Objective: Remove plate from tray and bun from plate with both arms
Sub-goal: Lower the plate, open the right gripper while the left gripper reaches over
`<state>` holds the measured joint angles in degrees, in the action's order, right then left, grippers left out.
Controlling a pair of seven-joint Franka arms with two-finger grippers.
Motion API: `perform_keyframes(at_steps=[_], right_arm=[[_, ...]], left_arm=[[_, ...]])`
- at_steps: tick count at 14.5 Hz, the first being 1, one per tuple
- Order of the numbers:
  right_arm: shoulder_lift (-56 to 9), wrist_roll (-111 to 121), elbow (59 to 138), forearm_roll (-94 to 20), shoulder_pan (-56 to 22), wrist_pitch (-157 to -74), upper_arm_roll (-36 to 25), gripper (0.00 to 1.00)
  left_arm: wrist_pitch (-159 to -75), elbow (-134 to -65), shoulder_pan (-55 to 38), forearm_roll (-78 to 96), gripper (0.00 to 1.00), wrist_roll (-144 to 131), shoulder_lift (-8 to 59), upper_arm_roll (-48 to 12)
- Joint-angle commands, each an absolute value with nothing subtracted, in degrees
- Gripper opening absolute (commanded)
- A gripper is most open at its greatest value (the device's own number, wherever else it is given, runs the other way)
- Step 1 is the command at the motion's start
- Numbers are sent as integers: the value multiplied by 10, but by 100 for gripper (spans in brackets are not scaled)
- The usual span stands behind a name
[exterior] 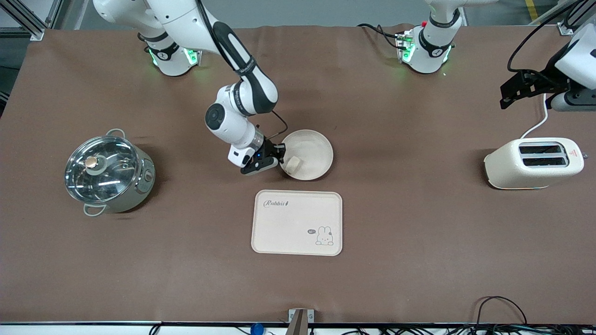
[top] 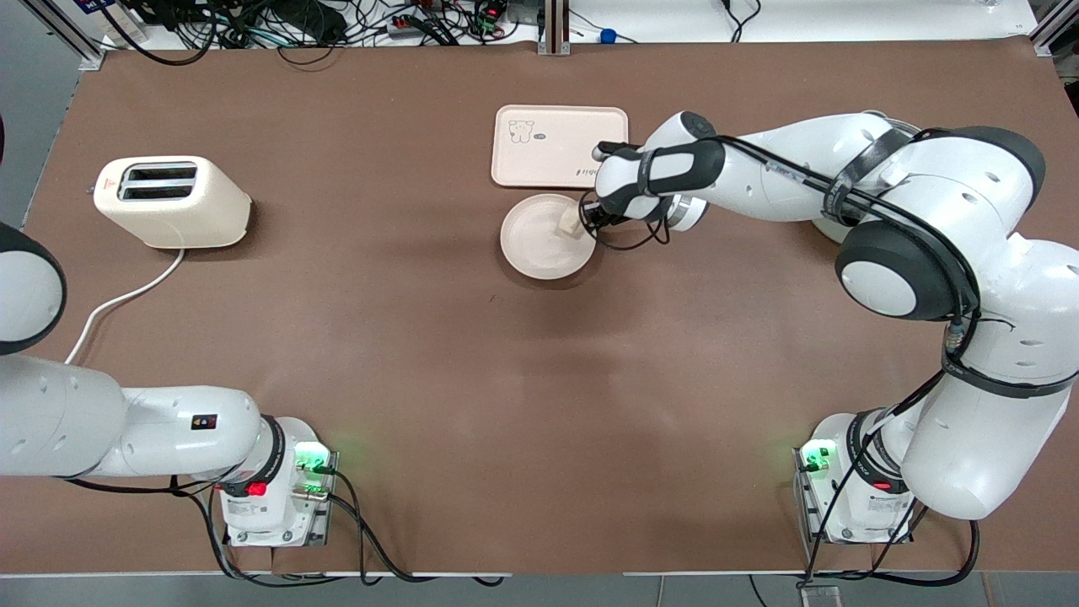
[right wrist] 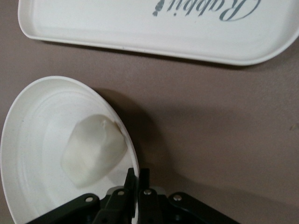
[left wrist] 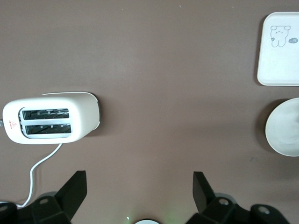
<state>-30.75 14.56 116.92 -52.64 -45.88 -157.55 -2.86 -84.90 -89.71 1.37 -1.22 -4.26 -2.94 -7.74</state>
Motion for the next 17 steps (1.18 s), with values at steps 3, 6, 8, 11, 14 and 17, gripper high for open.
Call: perform_keyframes(at_steps=[3,6,8,11,14,17], right_arm=[[-301,155,1187,-539,-451,-1591,-32,87],[-287,141,1186,-539,-425,-1580,-32,100],[-245,134,1188,-539,-397,-1557,-34,100],[-187,133,1192,-537,-340,-1498,-37,100],[-126,133,1201,-532,-263,-1436,-43,100],[-61,133,1216,-475,-176,-1341,-46,100]], left_arm=[[-848,-902,-1,-16,100,-100,18,-82],[-870,-902,-38,-4,100,-179,67,-83],[-897,-902,-67,2,100,-241,102,-83],[-968,-902,-126,12,100,-328,163,-83],[-1045,-899,-199,11,100,-438,214,-85],[-1119,-898,-252,8,100,-482,257,-85]])
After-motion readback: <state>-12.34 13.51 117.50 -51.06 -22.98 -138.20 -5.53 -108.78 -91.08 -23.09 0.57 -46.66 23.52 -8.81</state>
